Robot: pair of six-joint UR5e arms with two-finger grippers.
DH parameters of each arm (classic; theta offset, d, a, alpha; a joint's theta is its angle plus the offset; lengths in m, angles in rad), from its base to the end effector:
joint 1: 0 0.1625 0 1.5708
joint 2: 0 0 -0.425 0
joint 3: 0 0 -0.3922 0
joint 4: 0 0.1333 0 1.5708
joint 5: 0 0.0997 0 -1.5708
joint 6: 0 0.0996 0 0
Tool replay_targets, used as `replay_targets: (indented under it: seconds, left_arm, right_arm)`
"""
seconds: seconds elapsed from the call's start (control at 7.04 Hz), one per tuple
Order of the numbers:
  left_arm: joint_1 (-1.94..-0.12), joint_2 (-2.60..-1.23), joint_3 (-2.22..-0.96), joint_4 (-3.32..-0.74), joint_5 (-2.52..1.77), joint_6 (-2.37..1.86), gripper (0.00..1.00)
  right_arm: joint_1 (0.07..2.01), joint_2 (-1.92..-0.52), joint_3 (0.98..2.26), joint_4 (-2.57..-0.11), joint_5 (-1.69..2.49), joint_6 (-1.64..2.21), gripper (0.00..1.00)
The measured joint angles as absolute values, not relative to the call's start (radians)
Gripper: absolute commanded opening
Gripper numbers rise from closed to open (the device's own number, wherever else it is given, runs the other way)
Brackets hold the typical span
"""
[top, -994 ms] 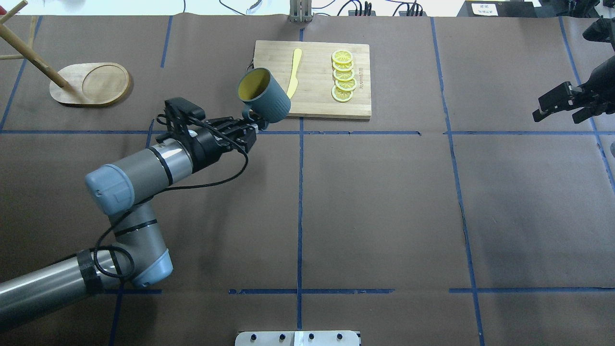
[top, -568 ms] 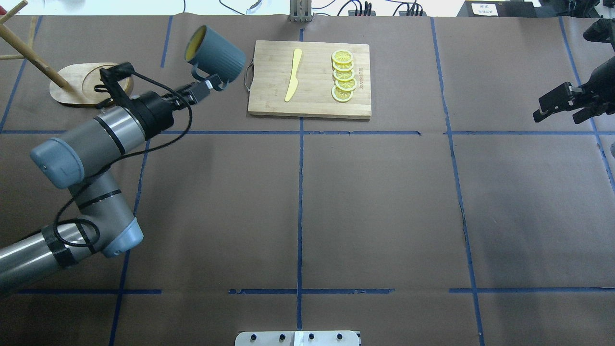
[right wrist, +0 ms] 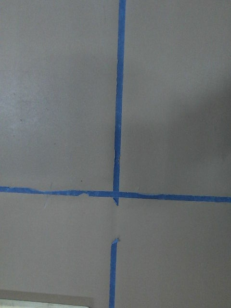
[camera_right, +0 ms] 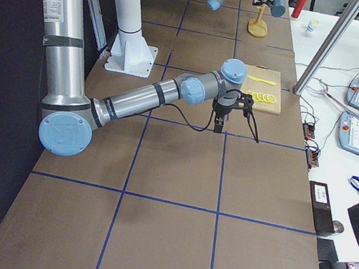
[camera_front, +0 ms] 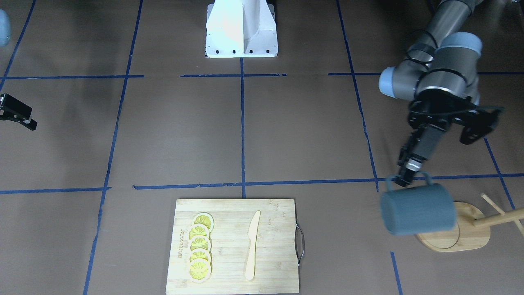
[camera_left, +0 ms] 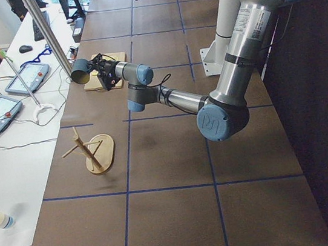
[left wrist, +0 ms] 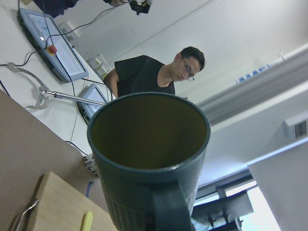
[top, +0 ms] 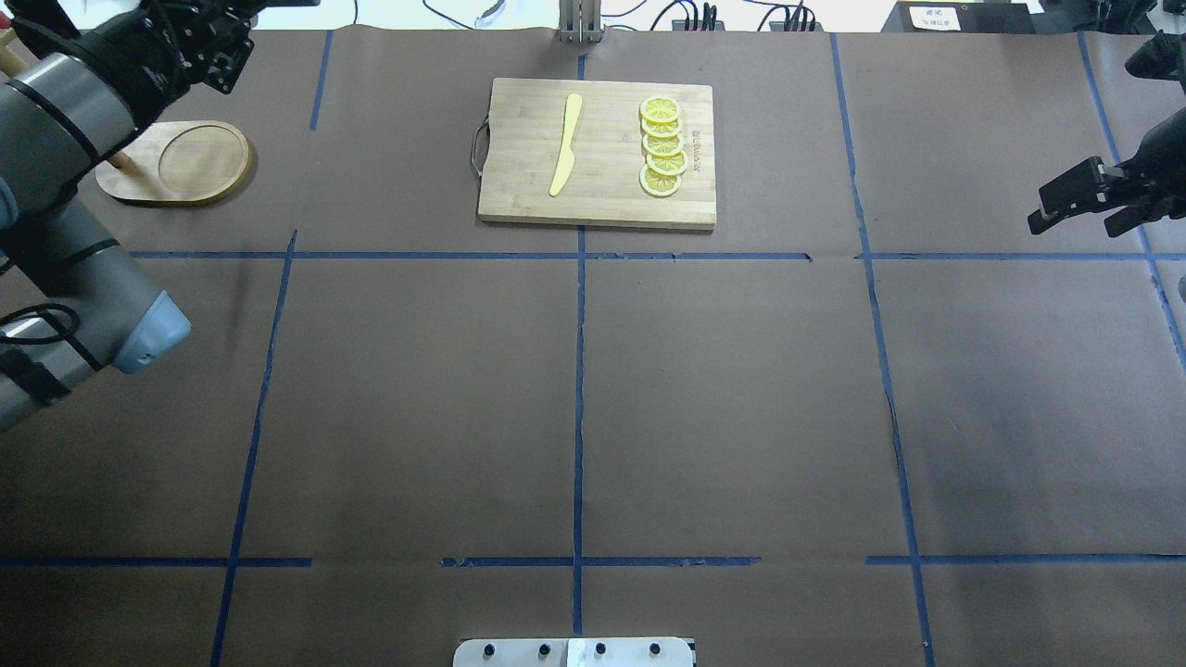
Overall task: Hang cup on storage rack
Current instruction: 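Lift the mug and carry it toward the wooden mug rack, then hook the mug handle onto a rack peg with the left gripper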
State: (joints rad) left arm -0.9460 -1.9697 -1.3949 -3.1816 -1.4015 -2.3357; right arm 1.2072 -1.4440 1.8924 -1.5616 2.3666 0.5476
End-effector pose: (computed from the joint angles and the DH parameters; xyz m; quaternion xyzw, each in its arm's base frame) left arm 0.2388 -0.5878 0.3456 0.1227 0.7830 -0.5015 0.3469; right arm -0.1295 -0.5150 0.4325 0.0217 -0.4309 -0.0050 0.9021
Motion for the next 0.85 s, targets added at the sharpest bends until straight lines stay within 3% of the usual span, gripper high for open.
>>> replay_targets:
  seconds: [0.85]
  left_arm:
    - [-1.12,-1.952,-1.132,-3.354,-1.447,-2.857,0.02]
  right_arm:
    - [1.207,-1.445,1.892,-1.562,2.365,0.548,1.0]
